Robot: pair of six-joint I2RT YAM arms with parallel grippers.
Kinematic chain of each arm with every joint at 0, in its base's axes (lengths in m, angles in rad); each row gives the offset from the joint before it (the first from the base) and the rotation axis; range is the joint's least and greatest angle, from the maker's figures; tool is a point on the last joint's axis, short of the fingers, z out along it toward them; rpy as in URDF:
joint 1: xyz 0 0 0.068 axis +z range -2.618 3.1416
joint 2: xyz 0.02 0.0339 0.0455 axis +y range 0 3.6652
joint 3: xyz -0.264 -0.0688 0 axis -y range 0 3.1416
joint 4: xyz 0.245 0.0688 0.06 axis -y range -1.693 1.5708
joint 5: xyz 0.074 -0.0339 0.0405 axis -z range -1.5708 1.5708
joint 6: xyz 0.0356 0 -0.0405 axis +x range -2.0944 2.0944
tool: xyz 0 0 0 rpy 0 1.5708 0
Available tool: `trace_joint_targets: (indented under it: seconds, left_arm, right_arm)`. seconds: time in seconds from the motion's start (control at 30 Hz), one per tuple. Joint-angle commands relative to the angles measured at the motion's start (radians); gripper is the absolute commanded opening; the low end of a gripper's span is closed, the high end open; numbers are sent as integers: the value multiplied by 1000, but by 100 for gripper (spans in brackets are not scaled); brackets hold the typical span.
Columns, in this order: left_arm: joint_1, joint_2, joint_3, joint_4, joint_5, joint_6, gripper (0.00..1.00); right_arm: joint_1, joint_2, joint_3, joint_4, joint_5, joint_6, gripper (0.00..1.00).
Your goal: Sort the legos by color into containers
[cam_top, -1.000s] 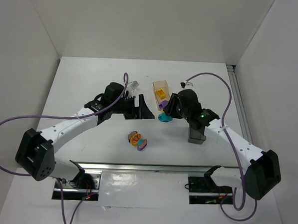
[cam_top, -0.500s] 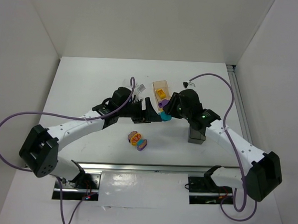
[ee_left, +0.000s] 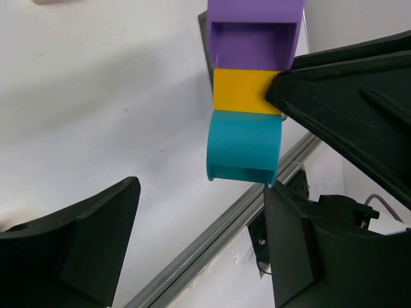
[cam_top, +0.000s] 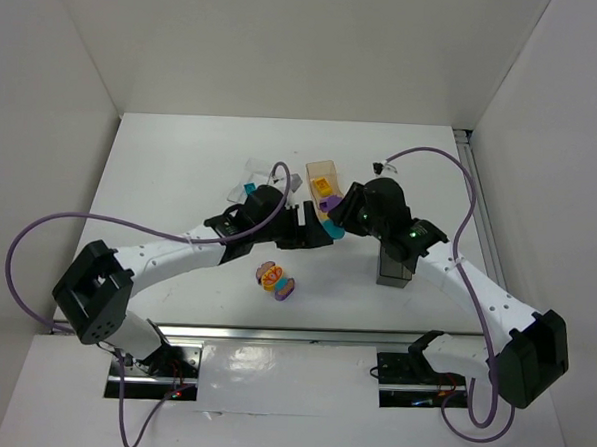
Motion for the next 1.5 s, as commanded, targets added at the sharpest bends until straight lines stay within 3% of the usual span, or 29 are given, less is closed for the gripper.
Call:
trace_joint_targets:
  seconds: [0.0, 0.23, 0.37, 0.5, 0.53, 0.63, 0.93, 1.4, 1.47]
  left_arm:
    - [-5, 24, 55, 75, -60, 43, 83]
    - [-5, 48, 64, 112, -60, 82, 84]
    - [-5, 48, 61, 153, -32, 93, 78]
    - [-5, 48, 43, 153, -32, 93, 56]
    - [-5, 48, 34, 153, -32, 93, 43]
    - [-5, 38, 34, 139, -23, 93, 27]
    - [-5, 59, 55, 41, 6, 122, 0]
    - [5, 79, -31, 38, 40, 143, 0]
    - [5, 79, -40, 27, 40, 154, 0]
  right_arm:
    - [3, -42, 24, 0, -23, 17, 41]
    - [3, -33, 24, 0, -54, 35, 41]
    - [3, -33, 14, 0, -63, 35, 41]
    - [3, -33, 5, 0, -63, 44, 41]
    - [3, -33, 5, 0, -63, 44, 41]
    - [3, -33, -5, 0, -31, 53, 41]
    - [3, -22, -53, 46, -11, 82, 41]
    - [3, -13, -119, 97, -20, 92, 40]
    - [3, -13, -144, 109, -33, 103, 46]
